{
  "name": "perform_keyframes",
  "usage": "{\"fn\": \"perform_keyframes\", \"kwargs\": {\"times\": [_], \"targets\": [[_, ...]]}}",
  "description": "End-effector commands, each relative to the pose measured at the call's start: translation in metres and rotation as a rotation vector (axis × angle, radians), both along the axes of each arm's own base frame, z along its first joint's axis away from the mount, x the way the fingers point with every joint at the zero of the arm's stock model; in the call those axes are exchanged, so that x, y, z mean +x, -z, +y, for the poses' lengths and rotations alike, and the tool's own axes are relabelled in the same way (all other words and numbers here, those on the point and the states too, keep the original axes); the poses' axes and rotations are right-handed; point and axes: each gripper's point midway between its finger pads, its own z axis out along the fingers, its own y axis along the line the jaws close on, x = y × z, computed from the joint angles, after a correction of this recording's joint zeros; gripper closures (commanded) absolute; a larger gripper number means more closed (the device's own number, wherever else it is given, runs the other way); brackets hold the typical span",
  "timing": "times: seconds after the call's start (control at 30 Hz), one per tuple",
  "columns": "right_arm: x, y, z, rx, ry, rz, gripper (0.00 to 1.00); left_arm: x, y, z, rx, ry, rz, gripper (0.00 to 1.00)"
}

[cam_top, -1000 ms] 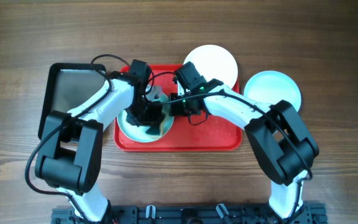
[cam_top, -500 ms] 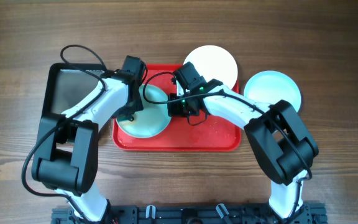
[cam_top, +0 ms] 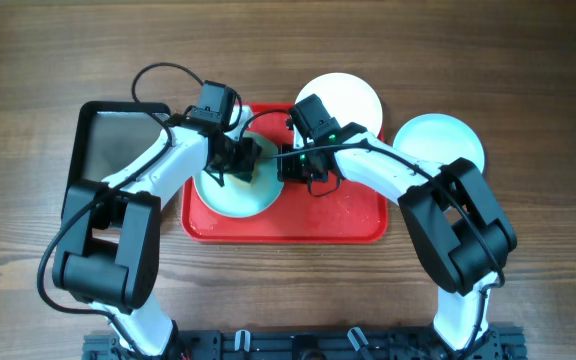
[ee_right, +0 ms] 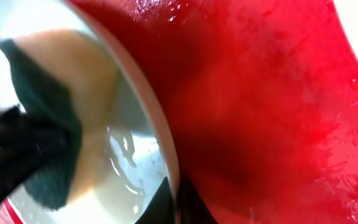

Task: Clean dirty plates on tray and stack at the side
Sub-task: 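Scrub the second blue plate with the sponge held by the left gripper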

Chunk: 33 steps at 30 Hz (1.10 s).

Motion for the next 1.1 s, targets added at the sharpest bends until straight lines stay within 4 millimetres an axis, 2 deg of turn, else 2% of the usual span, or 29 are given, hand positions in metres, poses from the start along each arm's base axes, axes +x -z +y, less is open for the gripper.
{"fn": "perform_keyframes", "kwargs": {"times": [0.0, 0.07, 0.2, 0.3, 0.43, 0.47, 0.5, 0.57, 0.6, 0.63, 0.7, 0.83, 0.9, 0.93, 1.0, 1.07], "targets": [[-0.006, 0.002, 0.009, 0.006, -0.045, 0.001, 0.96, -0.03, 0.009, -0.019, -0.084, 0.159, 0.089, 0.96], [-0.006, 0.002, 0.009, 0.007, -0.045, 0.001, 0.96, -0.032, 0.008, -0.021, -0.094, 0.194, 0.082, 0.96], [-0.006, 0.002, 0.009, 0.006, -0.045, 0.001, 0.96, -0.02, 0.006, -0.024, -0.104, 0.2, 0.03, 0.96], [-0.006, 0.002, 0.009, 0.006, -0.045, 0.001, 0.96, -0.017, 0.002, -0.032, -0.137, 0.277, -0.018, 0.96], [-0.005, 0.002, 0.008, 0.003, -0.043, -0.001, 0.96, -0.011, 0.004, -0.027, -0.102, 0.266, -0.038, 0.96], [-0.005, 0.002, 0.008, 0.004, -0.044, -0.002, 0.96, -0.006, 0.006, -0.021, -0.062, 0.231, -0.046, 0.96], [-0.005, 0.002, 0.008, 0.003, -0.043, -0.001, 0.96, 0.004, 0.01, -0.006, 0.024, 0.127, -0.058, 0.96], [-0.005, 0.002, 0.008, 0.003, -0.043, -0.001, 0.96, 0.023, 0.014, 0.032, 0.205, -0.103, -0.098, 0.96], [-0.005, 0.002, 0.008, 0.003, -0.043, -0.001, 0.96, 0.031, 0.012, 0.06, 0.329, -0.265, -0.132, 0.96], [-0.005, 0.002, 0.008, 0.003, -0.043, -0.002, 0.96, 0.033, 0.008, 0.082, 0.417, -0.395, -0.158, 0.96], [-0.005, 0.003, 0.008, 0.001, -0.042, -0.003, 0.96, 0.029, 0.0, 0.112, 0.54, -0.592, -0.192, 0.96], [-0.005, 0.003, 0.008, 0.001, -0.042, -0.003, 0.96, 0.005, 0.003, 0.124, 0.612, -0.629, -0.114, 0.96], [-0.005, 0.003, 0.008, 0.001, -0.042, -0.003, 0.96, -0.013, 0.008, 0.12, 0.609, -0.567, -0.023, 0.96], [-0.005, 0.003, 0.008, 0.001, -0.042, -0.003, 0.95, -0.023, 0.013, 0.107, 0.557, -0.482, 0.045, 0.96], [-0.005, 0.003, 0.008, 0.001, -0.042, -0.003, 0.96, -0.043, 0.022, 0.074, 0.396, -0.317, 0.181, 0.96], [-0.005, 0.003, 0.008, 0.002, -0.039, -0.001, 0.96, -0.066, 0.02, 0.027, 0.146, -0.135, 0.308, 0.96]]}}
